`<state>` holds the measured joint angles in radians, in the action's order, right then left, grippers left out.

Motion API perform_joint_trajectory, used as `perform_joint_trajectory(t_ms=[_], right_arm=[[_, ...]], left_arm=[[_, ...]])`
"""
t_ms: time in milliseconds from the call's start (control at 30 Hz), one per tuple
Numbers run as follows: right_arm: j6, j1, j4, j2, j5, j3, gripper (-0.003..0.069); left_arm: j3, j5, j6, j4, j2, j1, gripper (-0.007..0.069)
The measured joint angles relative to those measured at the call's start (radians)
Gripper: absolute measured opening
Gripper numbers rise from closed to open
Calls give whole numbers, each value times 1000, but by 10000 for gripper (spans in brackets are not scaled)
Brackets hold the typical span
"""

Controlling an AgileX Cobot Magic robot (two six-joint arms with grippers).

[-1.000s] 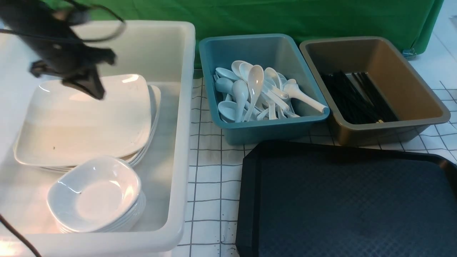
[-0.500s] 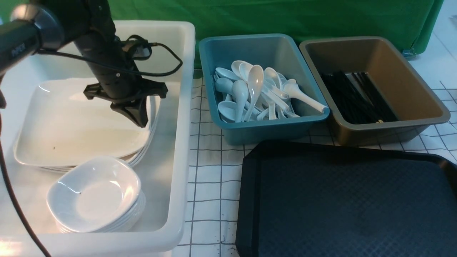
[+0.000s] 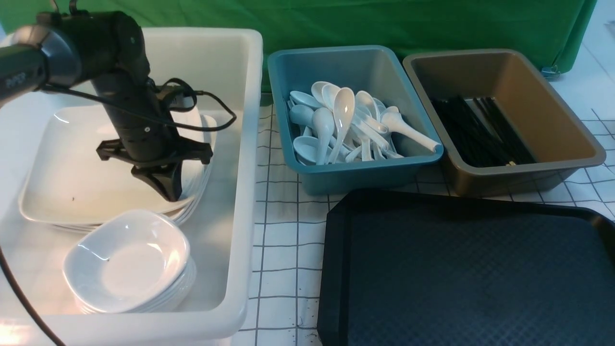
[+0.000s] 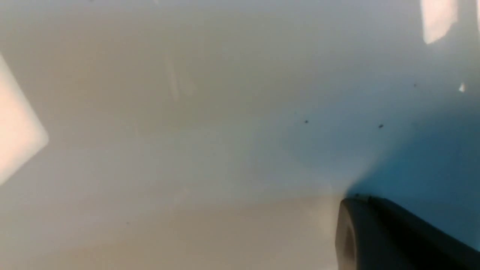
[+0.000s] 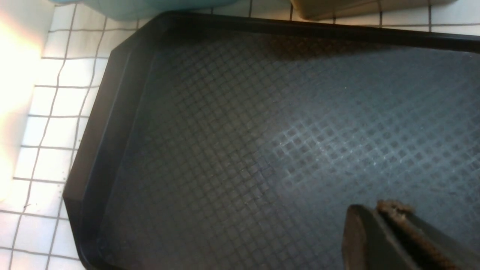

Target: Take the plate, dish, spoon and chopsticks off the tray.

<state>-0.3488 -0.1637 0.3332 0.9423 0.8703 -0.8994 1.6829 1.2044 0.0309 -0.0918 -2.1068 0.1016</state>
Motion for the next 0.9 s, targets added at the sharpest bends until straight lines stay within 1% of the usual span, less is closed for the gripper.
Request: perform_joint_trajectory(t_ms=[133, 300, 467, 633, 800, 900], right_arm=[[0, 0, 0, 0, 4, 0, 90], [0, 0, 0, 0, 4, 0, 92], [0, 0, 0, 0, 0, 0, 94], [0, 0, 0, 0, 1, 0, 94], [0, 0, 0, 0, 5, 0, 94], [0, 0, 0, 0, 10, 0, 95]], left_arm=[[-8, 6, 0, 43, 4, 1, 20], [-8, 6, 1, 48, 4, 1, 22], [-9, -25, -12, -9, 4, 1, 27], [-9, -14, -7, -15, 4, 1, 28], [-17, -10, -2, 11, 7, 1, 31], [-56, -14, 0, 62, 21, 0, 32]])
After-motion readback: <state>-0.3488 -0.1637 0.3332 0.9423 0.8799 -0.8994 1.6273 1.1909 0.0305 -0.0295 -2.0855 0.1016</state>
